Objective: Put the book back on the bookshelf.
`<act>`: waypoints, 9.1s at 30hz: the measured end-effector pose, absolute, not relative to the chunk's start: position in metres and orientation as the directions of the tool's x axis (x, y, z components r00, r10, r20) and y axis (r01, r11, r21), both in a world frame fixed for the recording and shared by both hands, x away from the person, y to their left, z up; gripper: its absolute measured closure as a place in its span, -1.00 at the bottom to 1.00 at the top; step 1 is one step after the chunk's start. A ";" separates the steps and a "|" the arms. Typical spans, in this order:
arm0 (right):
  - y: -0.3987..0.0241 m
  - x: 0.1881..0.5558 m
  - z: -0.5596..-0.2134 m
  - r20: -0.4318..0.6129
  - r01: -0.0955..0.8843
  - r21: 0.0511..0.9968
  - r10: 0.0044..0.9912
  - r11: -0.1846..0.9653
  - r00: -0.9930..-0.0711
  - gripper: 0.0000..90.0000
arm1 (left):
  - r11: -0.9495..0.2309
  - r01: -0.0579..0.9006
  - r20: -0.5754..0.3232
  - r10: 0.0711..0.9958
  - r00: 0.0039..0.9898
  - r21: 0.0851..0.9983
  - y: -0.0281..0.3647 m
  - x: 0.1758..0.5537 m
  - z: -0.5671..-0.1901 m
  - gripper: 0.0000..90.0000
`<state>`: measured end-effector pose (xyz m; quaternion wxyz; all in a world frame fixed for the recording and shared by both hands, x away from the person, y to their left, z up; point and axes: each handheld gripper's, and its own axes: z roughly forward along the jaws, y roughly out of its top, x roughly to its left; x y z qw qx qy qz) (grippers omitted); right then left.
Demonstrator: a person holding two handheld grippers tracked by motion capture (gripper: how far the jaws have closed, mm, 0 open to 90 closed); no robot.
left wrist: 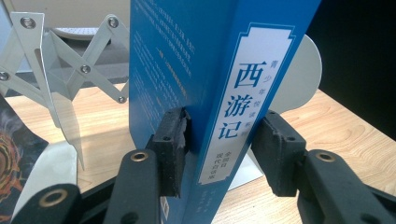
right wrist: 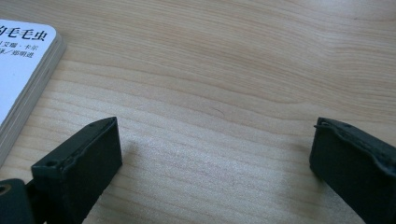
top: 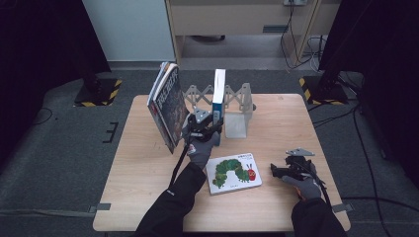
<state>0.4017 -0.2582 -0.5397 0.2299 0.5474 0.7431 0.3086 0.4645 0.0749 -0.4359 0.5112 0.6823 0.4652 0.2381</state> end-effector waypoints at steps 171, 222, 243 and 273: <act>-0.183 0.385 -0.503 0.380 0.713 0.693 0.787 0.106 -0.486 -0.17 | -0.317 0.606 -0.235 0.716 0.657 0.729 0.115 0.366 -0.531 -0.70; -0.191 0.389 -0.513 0.402 0.764 0.640 0.811 0.082 -0.424 -0.19 | -0.328 0.606 -0.240 0.704 0.668 0.725 0.108 0.364 -0.532 -0.53; -0.201 0.385 -0.501 0.530 0.742 0.668 0.740 -0.063 -0.414 -0.20 | -0.295 0.624 -0.287 0.694 0.660 0.723 0.110 0.365 -0.532 -0.66; -0.183 0.392 -0.509 0.494 0.798 0.596 0.741 0.092 -0.454 0.10 | -0.279 0.632 -0.313 0.684 0.659 0.723 0.114 0.367 -0.533 -0.65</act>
